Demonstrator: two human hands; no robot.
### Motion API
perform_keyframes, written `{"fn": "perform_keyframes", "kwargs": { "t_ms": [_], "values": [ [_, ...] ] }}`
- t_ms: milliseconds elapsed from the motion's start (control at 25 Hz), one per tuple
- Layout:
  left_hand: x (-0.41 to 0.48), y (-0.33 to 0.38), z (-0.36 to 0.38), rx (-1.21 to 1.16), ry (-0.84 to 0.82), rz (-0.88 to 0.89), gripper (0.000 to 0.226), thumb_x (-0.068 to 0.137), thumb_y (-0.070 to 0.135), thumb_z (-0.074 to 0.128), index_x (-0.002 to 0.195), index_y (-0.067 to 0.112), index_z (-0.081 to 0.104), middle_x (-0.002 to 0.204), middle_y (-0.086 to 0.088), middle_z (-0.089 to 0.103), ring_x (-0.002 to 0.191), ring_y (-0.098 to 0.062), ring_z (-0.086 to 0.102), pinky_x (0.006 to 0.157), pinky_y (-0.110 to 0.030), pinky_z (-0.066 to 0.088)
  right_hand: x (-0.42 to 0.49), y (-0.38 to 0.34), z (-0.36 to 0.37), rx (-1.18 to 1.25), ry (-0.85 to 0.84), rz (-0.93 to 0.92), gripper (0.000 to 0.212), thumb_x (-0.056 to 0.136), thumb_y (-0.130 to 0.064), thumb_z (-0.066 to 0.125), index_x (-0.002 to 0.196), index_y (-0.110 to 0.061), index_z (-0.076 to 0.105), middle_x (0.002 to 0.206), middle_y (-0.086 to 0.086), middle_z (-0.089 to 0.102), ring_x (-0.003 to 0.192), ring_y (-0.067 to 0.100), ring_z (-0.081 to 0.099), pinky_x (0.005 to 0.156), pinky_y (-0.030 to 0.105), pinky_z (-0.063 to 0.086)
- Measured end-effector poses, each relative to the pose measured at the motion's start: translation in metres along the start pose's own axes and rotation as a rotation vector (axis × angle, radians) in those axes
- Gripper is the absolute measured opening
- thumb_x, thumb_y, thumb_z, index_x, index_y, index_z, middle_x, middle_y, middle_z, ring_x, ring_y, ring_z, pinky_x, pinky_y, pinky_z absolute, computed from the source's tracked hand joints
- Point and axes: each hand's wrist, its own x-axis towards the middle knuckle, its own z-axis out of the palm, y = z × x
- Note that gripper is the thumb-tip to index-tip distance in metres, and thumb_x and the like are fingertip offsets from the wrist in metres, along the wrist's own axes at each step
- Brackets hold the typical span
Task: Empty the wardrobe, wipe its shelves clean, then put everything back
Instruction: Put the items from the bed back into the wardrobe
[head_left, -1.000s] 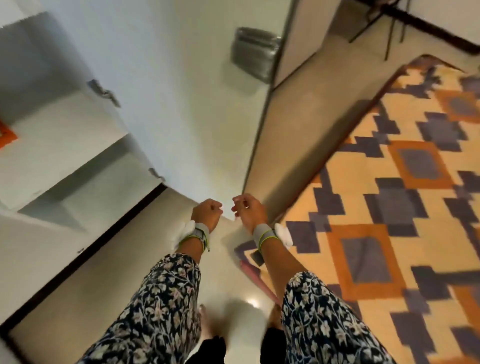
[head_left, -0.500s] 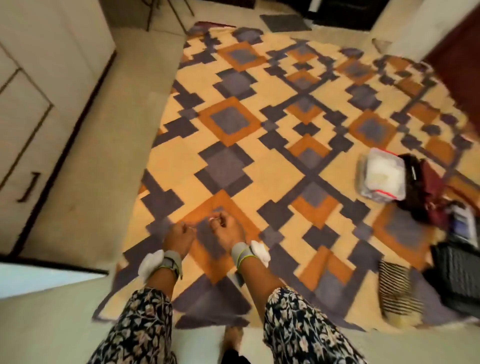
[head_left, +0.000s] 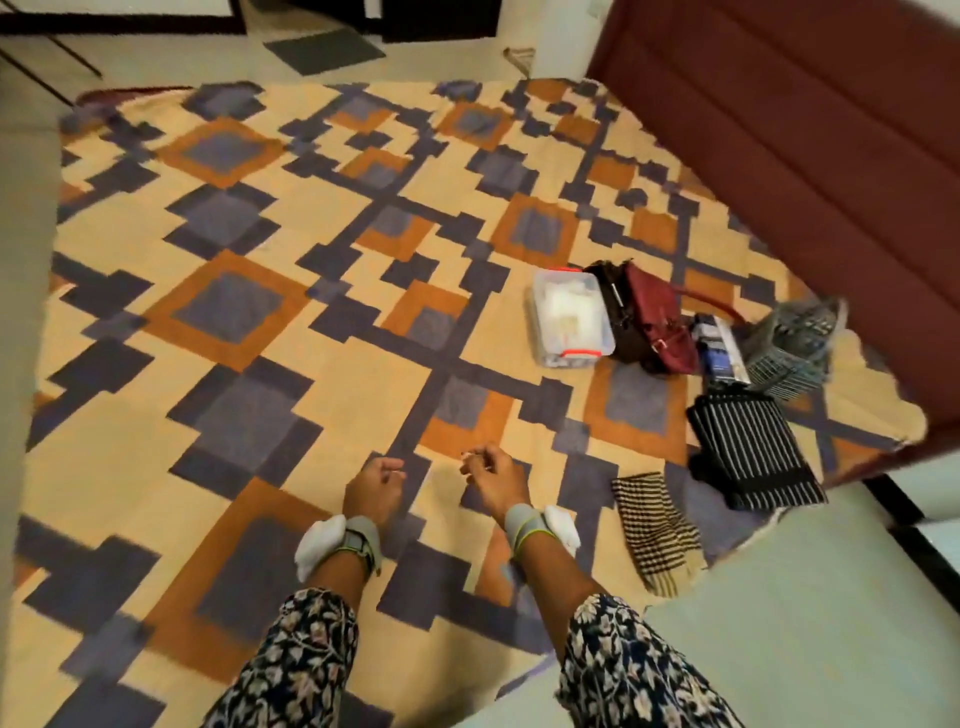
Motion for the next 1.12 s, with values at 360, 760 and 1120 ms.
{"fn": "perform_keyframes", "kwargs": {
  "t_ms": [360, 760, 1120],
  "values": [
    [0.051, 0.107, 0.136, 0.027, -0.222, 0.094, 0.026, 0.089, 0.027, 0.051, 0.096, 0.007, 0.066, 0.108, -0.024, 0.064, 0.103, -0.038, 0.06, 0.09, -0.041, 0.048, 0.098, 0.026, -0.133, 0.213, 0.258, 0.173, 0.016, 0.095, -0.015, 0.051, 0.082, -0.019, 0.059, 0.084, 0.006, 0.063, 0.085, 0.024, 0.06, 0.082, 0.036, 0.051],
    [0.154, 0.143, 0.284, 0.165, -0.115, 0.009, 0.024, 0.094, 0.006, 0.047, 0.11, 0.005, 0.064, 0.112, -0.017, 0.064, 0.102, -0.033, 0.058, 0.084, -0.031, 0.044, 0.298, 0.084, -0.21, 0.391, 0.276, 0.323, 0.023, 0.088, -0.038, 0.056, 0.097, -0.017, 0.059, 0.084, -0.001, 0.056, 0.088, 0.021, 0.053, 0.088, 0.039, 0.047],
    [0.196, 0.132, 0.341, 0.205, -0.084, -0.052, 0.023, 0.094, 0.008, 0.046, 0.109, 0.008, 0.064, 0.112, -0.014, 0.064, 0.106, -0.031, 0.058, 0.094, -0.034, 0.044, 0.389, 0.105, -0.213, 0.674, 0.237, 0.404, 0.037, 0.089, -0.045, 0.058, 0.117, -0.021, 0.055, 0.093, 0.002, 0.058, 0.093, 0.025, 0.055, 0.084, 0.041, 0.053]
  ]
}}
